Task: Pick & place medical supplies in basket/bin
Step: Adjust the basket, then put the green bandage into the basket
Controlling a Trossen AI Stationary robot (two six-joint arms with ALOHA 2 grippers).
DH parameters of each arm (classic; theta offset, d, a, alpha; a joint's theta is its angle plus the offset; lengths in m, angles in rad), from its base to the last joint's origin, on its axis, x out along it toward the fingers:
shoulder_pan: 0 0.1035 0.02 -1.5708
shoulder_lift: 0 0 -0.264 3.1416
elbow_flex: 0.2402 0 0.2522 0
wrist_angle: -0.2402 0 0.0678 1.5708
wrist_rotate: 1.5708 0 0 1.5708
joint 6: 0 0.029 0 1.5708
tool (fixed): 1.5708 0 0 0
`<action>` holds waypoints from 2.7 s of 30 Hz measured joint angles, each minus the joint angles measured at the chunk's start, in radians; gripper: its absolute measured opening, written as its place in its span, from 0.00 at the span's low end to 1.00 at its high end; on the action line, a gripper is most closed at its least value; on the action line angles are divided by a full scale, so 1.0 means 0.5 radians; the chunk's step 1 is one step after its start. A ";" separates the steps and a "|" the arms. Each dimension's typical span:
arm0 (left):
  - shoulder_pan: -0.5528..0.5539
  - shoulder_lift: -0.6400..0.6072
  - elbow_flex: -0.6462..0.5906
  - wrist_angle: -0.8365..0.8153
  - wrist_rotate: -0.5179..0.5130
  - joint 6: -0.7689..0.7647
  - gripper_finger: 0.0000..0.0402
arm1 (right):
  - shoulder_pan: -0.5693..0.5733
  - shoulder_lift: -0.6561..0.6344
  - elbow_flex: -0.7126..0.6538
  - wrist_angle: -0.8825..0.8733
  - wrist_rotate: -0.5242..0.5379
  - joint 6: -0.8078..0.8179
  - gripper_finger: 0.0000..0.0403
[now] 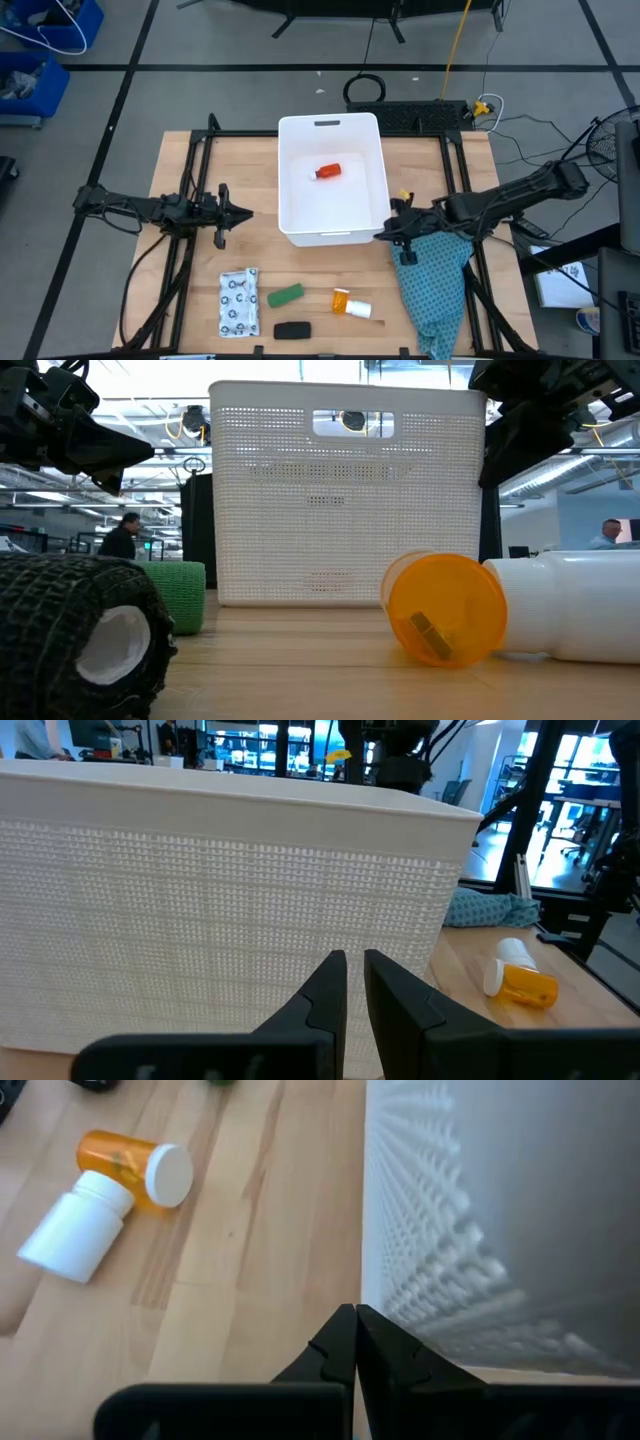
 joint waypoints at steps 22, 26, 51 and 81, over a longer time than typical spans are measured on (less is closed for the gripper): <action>0.000 -0.001 0.000 -0.002 0.000 0.000 0.10 | 0.028 -0.069 -0.005 -0.254 0.940 0.182 0.00; 0.000 -0.001 0.000 -0.004 0.002 0.000 0.10 | 0.026 -0.027 -0.003 0.006 0.803 0.045 0.00; 0.000 0.000 0.000 -0.020 0.003 -0.013 0.10 | 0.327 -0.699 -0.001 -0.353 0.514 0.068 0.00; 0.000 0.000 0.003 -0.105 -0.002 -0.054 0.10 | -0.060 -1.527 -1.121 1.260 -0.056 -0.523 0.00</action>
